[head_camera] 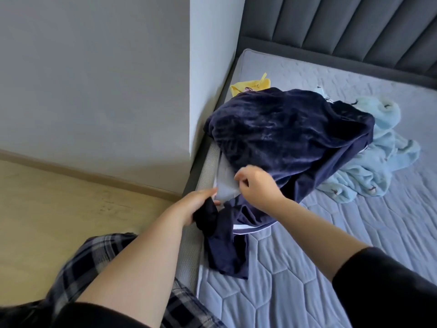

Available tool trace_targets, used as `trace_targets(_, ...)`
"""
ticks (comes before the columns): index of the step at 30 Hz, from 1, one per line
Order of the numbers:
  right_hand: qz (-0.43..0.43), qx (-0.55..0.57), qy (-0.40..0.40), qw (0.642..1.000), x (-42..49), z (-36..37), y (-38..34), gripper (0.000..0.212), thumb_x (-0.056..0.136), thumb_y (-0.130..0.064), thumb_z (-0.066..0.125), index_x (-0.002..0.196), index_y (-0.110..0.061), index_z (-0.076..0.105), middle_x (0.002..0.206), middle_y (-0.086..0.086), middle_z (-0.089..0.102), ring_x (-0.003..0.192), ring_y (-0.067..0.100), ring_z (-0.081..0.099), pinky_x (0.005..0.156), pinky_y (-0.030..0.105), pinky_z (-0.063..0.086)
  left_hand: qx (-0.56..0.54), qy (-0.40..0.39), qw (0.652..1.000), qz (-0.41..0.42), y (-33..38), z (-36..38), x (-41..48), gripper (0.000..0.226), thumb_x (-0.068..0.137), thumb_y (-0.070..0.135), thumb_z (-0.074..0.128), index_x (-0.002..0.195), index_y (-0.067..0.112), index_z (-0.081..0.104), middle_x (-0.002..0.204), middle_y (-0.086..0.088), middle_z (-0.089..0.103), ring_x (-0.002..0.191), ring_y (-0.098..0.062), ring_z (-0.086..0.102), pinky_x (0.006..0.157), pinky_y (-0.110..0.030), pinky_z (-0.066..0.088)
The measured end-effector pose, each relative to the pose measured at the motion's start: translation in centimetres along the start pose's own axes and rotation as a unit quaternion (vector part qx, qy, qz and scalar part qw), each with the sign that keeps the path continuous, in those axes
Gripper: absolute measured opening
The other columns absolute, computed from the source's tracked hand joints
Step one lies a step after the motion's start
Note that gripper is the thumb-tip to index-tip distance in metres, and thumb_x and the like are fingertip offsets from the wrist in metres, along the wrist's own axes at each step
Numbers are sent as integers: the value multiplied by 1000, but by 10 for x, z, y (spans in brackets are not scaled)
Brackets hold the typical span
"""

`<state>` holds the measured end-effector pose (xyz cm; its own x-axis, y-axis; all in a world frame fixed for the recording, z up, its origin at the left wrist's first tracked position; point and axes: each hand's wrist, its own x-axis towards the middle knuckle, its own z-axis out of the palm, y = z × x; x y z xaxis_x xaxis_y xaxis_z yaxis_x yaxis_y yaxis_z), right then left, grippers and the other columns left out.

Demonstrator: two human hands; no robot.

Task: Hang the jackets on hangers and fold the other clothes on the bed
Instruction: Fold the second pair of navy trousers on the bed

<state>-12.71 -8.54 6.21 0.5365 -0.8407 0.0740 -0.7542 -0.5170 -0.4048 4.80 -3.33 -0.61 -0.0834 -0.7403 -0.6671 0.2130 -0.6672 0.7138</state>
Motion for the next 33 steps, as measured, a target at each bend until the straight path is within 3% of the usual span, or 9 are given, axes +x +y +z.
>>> trace_targets(4,-57,-343,38,937,21,-1,24,71,78,-39,71,137,-15,41,147,18,28,118,34,42,91,42,38,266,-3,962,56,-6,1,1,72,76,42,76,139,28,45,124,1,53,118,-17,53,103,-30,38)
trace_targets(9,80,-434,-46,896,56,13,47,119,75,-51,73,149,-31,-18,156,18,-14,117,30,39,72,33,43,438,-80,895,32,-10,12,2,66,79,23,72,140,23,46,112,-1,56,104,-14,55,90,-22,41)
trace_targets(14,128,-368,-82,917,75,28,46,91,83,-3,57,152,-22,0,131,22,39,60,22,45,47,30,33,194,40,976,87,-1,9,1,36,80,-10,48,107,3,69,78,-8,63,71,-18,59,67,-23,48)
trace_targets(18,126,-332,-47,933,91,11,49,39,86,-3,53,123,-12,47,108,14,56,81,32,58,59,35,39,-269,110,952,96,19,-9,7,25,97,8,38,101,2,62,79,-14,63,69,-22,64,75,-31,52)
trace_targets(20,170,-253,34,952,97,-5,59,30,88,-9,50,117,-13,51,110,15,57,96,37,59,66,35,39,-449,92,880,125,29,-33,10,34,101,20,31,116,5,57,102,-19,61,98,-31,59,99,-40,43)
trace_targets(22,234,-98,143,957,97,-21,71,27,85,-16,53,112,-15,55,103,13,60,95,36,59,70,32,37,-492,150,845,146,37,-49,13,28,101,16,34,113,10,59,106,-18,58,101,-32,56,94,-41,45)
trace_targets(27,320,335,242,853,101,-39,58,15,86,-19,51,98,-16,59,90,5,63,89,27,59,76,31,43,-66,348,906,233,28,-29,19,31,86,-9,43,89,10,68,85,-8,64,83,-28,59,69,-23,49)
trace_targets(31,339,515,172,769,103,-39,31,21,89,-14,51,108,-14,61,89,6,64,85,25,61,81,33,51,153,304,901,270,15,-5,23,29,88,-1,46,104,4,70,109,-17,66,104,-33,60,92,-36,47)
trace_targets(33,304,512,182,783,112,-46,19,26,90,-11,48,113,-11,61,89,6,64,78,20,61,69,22,53,154,254,921,252,14,0,20,27,92,9,50,114,8,66,113,-10,64,107,-27,58,88,-30,43)
